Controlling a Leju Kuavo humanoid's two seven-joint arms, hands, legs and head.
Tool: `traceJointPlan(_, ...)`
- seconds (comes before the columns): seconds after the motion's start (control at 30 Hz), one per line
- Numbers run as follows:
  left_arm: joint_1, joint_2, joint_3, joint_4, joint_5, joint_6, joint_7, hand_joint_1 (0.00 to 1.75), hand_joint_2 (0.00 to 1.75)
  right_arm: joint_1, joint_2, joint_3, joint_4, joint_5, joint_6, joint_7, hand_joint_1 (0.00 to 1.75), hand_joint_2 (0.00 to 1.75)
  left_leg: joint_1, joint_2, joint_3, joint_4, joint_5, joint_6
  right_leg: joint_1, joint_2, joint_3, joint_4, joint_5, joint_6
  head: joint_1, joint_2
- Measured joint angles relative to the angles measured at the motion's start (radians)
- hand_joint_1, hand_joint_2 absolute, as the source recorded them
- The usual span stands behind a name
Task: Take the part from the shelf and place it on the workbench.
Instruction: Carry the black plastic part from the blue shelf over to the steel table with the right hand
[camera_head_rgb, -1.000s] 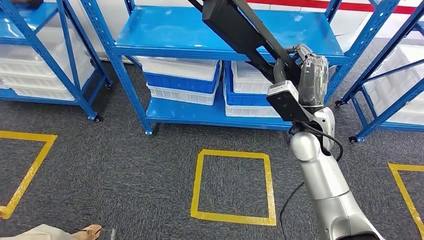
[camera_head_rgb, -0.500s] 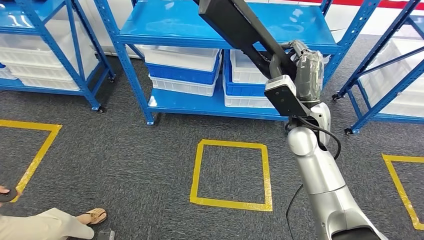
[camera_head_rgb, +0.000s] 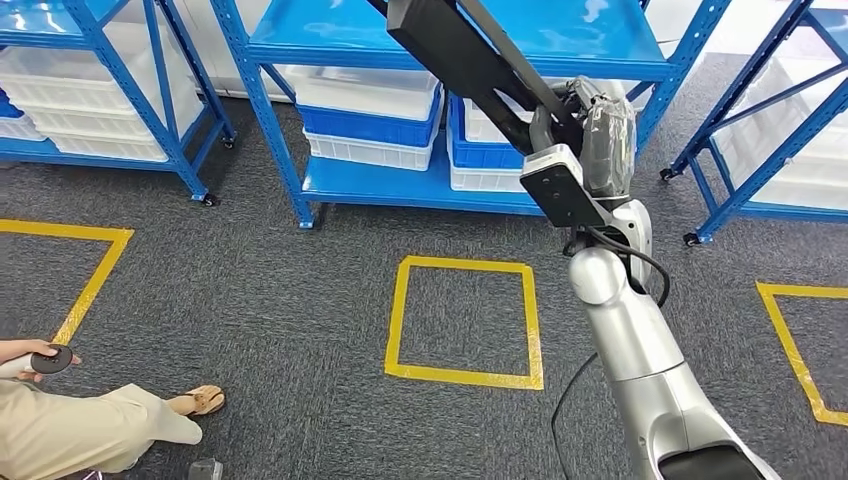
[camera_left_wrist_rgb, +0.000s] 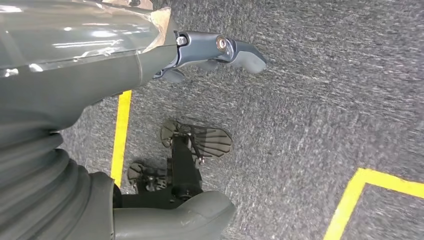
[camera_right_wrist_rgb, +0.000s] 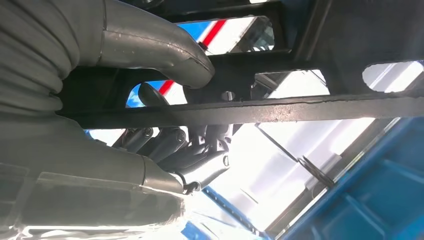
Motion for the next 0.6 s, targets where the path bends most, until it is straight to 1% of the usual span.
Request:
traceJointPlan(0.03, 0.001, 0.0, 0.0, 0.0, 0.002, 0.0, -0.001, 0.0, 1.75, 0.0, 0.003, 0.001, 0.0, 0.0, 0.0, 0.0, 1.75, 1.75, -0.001, -0.001, -0.002, -0.003, 0.011, -0.005, 0.002, 0.002, -0.007, -0.004, 0.004, -0.007, -0.001, 0.0)
traceJointPlan(0.07, 0.003, 0.0, 0.0, 0.0, 0.003, 0.0, -0.002, 0.0, 1.75, -0.001, 0.006, 0.002, 0.001, -0.001, 0.0, 0.0, 1.75, 1.75, 0.001, -0.002, -0.006, -0.004, 0.013, -0.011, -0.004, 0.001, -0.014, -0.002, 0.012, -0.014, 0.0, 0.0)
traceJointPlan(0.1, 0.005, 0.0, 0.001, 0.0, 0.003, 0.0, -0.002, 0.0, 1.75, -0.001, 0.01, 0.003, 0.002, -0.001, 0.0, 0.0, 1.75, 1.75, 0.002, -0.003, -0.013, 0.007, -0.004, -0.016, -0.009, 0.001, -0.022, -0.001, 0.02, -0.024, -0.002, 0.0)
traceJointPlan(0.13, 0.006, 0.0, 0.001, 0.0, 0.003, 0.0, -0.003, 0.0, 1.75, -0.001, 0.014, 0.004, 0.002, -0.001, 0.0, 0.0, 1.75, 1.75, 0.004, -0.005, -0.025, 0.038, -0.04, -0.021, -0.014, -0.001, -0.031, -0.001, 0.031, -0.038, -0.004, 0.0)
traceJointPlan(0.17, 0.008, 0.0, 0.001, 0.0, 0.003, 0.0, -0.003, 0.0, 1.75, -0.003, 0.018, 0.005, 0.003, -0.001, 0.0, 0.0, 1.75, 1.75, 0.007, -0.005, -0.04, 0.089, -0.092, -0.026, -0.016, -0.002, -0.04, 0.0, 0.042, -0.049, -0.005, 0.0)
traceJointPlan(0.2, 0.008, 0.0, 0.001, 0.0, 0.003, 0.0, -0.003, 0.0, 1.75, -0.003, 0.021, 0.006, 0.003, -0.001, 0.0, 0.0, 1.75, 1.75, 0.008, -0.006, -0.055, 0.154, -0.145, -0.03, -0.012, -0.003, -0.052, 0.001, 0.052, -0.058, -0.007, 0.0)
traceJointPlan(0.23, 0.009, 0.0, 0.001, 0.001, 0.003, 0.0, -0.004, 0.0, 1.75, -0.004, 0.023, 0.006, 0.003, -0.001, 0.0, 0.0, 1.75, 1.75, 0.009, -0.006, -0.068, 0.223, -0.186, -0.034, -0.009, -0.003, -0.065, 0.002, 0.062, -0.063, -0.007, 0.0)
traceJointPlan(0.27, 0.009, 0.0, 0.001, 0.001, 0.003, 0.0, -0.004, 0.0, 1.75, -0.004, 0.025, 0.007, 0.004, -0.001, 0.0, 0.0, 1.75, 1.75, 0.011, -0.006, -0.072, 0.273, -0.203, -0.037, -0.007, -0.003, -0.078, 0.003, 0.072, -0.065, -0.008, 0.0)
traceJointPlan(0.3, 0.009, 0.0, 0.001, 0.001, 0.003, 0.0, -0.004, 0.0, 1.75, -0.004, 0.027, 0.008, 0.005, -0.001, 0.0, 0.0, 1.75, 1.75, 0.012, -0.006, -0.061, 0.294, -0.197, -0.038, -0.005, -0.003, -0.092, 0.005, 0.082, -0.064, -0.008, 0.0)
traceJointPlan(0.33, 0.009, 0.0, 0.001, 0.001, 0.003, 0.0, -0.004, 0.0, 1.75, -0.004, 0.028, 0.009, 0.006, -0.001, 0.0, 0.0, 1.75, 1.75, 0.013, -0.006, -0.034, 0.282, -0.177, -0.036, -0.003, -0.003, -0.105, 0.007, 0.09, -0.063, -0.008, 0.0)
traceJointPlan(0.37, 0.009, 0.0, 0.001, 0.001, 0.003, 0.0, -0.004, 0.0, 1.75, -0.004, 0.029, 0.009, 0.006, -0.001, 0.0, 0.0, 1.75, 1.75, 0.013, -0.006, 0.009, 0.237, -0.152, -0.032, -0.002, -0.002, -0.116, 0.01, 0.098, -0.061, -0.008, 0.0)
traceJointPlan(0.4, 0.008, 0.0, 0.001, 0.001, 0.003, 0.0, -0.004, 0.0, 1.75, -0.004, 0.029, 0.01, 0.006, -0.001, 0.0, 0.0, 1.75, 1.75, 0.012, -0.007, 0.061, 0.171, -0.143, -0.024, 0.0, -0.002, -0.125, 0.011, 0.105, -0.058, -0.008, 0.0)
traceJointPlan(0.43, 0.008, 0.001, 0.001, 0.0, 0.003, 0.0, -0.004, 0.0, 1.75, -0.005, 0.029, 0.01, 0.006, -0.001, 0.0, 0.0, 1.75, 1.75, 0.01, -0.009, 0.108, 0.103, -0.145, -0.017, 0.002, -0.002, -0.131, 0.012, 0.111, -0.054, -0.007, 0.0)
traceJointPlan(0.47, 0.007, 0.002, 0.001, 0.0, 0.003, 0.0, -0.005, 0.0, 1.75, -0.007, 0.029, 0.01, 0.006, -0.001, 0.0, 0.0, 1.75, 1.75, 0.006, -0.01, 0.141, 0.051, -0.153, -0.01, 0.001, -0.002, -0.136, 0.012, 0.118, -0.046, -0.006, 0.0)
traceJointPlan(0.5, 0.007, 0.002, 0.001, 0.0, 0.004, 0.0, -0.006, 0.0, 1.75, -0.008, 0.03, 0.011, 0.006, -0.001, 0.0, 0.0, 1.75, 1.75, 0.002, -0.011, 0.158, 0.02, -0.162, -0.004, -0.001, -0.003, -0.139, 0.011, 0.126, -0.038, -0.006, 0.0)
traceJointPlan(0.53, 0.007, 0.002, 0.001, 0.0, 0.004, 0.0, -0.007, 0.0, 1.75, -0.009, 0.03, 0.012, 0.006, -0.001, 0.0, 0.0, 1.75, 1.75, -0.002, -0.011, 0.162, 0.005, -0.158, 0.001, -0.003, -0.004, -0.141, 0.008, 0.134, -0.03, -0.006, 0.0)
traceJointPlan(0.57, 0.008, 0.001, 0.001, 0.0, 0.005, 0.0, -0.009, 0.0, 1.75, -0.009, 0.03, 0.013, 0.006, -0.001, 0.0, 0.0, 1.75, 1.75, -0.001, -0.009, 0.162, -0.006, -0.149, 0.008, -0.004, -0.004, -0.144, 0.007, 0.139, -0.023, -0.006, 0.0)
traceJointPlan(0.6, 0.008, -0.001, 0.001, 0.0, 0.007, -0.001, -0.012, 0.0, 1.75, -0.009, 0.03, 0.014, 0.006, -0.001, 0.0, 0.0, 1.75, 1.75, 0.0, -0.006, 0.16, -0.017, -0.135, 0.015, -0.003, -0.004, -0.149, 0.011, 0.134, -0.02, -0.005, 0.0)
